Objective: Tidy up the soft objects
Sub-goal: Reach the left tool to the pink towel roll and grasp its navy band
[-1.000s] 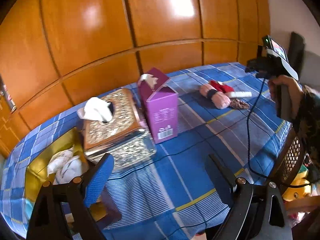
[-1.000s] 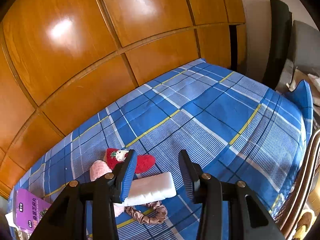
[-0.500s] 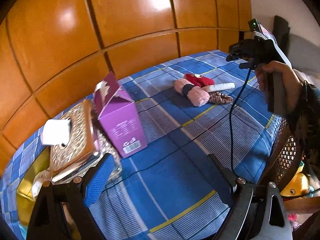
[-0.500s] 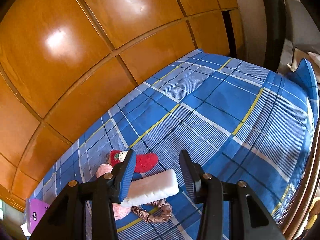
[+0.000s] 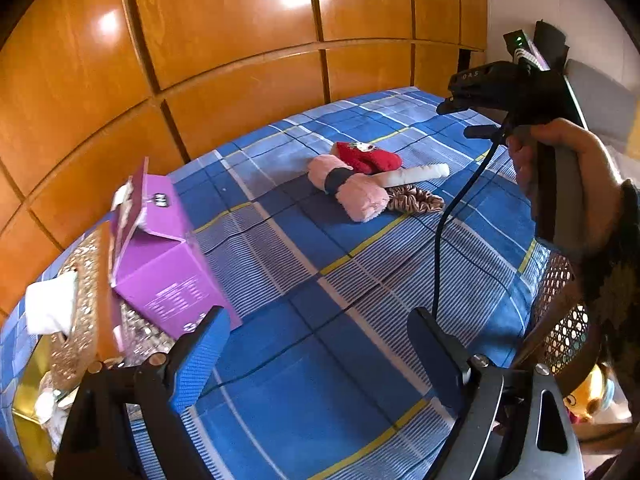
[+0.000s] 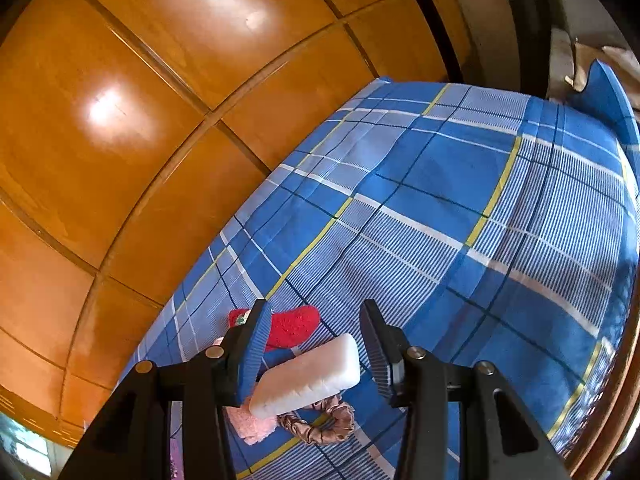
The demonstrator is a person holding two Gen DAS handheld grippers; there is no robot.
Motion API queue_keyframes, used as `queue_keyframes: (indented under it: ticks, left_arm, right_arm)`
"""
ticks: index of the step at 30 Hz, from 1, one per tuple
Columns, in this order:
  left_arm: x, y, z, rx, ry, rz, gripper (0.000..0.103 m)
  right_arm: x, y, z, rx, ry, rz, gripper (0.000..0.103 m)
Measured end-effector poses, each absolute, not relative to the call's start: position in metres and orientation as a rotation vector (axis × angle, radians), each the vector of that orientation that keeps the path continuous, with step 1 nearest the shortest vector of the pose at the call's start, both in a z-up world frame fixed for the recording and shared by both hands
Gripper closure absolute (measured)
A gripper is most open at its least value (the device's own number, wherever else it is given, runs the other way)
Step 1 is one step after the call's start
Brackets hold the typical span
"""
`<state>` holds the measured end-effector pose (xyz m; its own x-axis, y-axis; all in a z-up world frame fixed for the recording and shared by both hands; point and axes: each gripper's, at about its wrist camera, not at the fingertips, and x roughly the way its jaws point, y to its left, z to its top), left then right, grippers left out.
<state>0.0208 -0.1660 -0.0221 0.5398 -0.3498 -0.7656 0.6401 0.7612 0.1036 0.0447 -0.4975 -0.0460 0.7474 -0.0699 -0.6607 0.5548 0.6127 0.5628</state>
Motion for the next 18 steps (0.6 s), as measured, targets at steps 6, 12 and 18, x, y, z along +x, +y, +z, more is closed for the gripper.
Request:
queue_keyframes:
  ticks: [6,12,18]
  left_arm:
    - [0.028,-0.174,-0.034,0.396,0.850,-0.608,0.013]
    - [0.038,-0.184,-0.040,0.382,0.882,-0.607,0.016]
    - [0.049,-0.203,-0.038,0.342,0.915,-0.643,0.020]
  right_arm:
    - [0.044,-0.498,-0.047,0.857,0.637,-0.382,0.056]
    - [0.044,-0.500,-0.049,0.883,0.637,-0.378,0.056]
    - [0.046,-0.500,-0.051,0.891,0.653,-0.357,0.056]
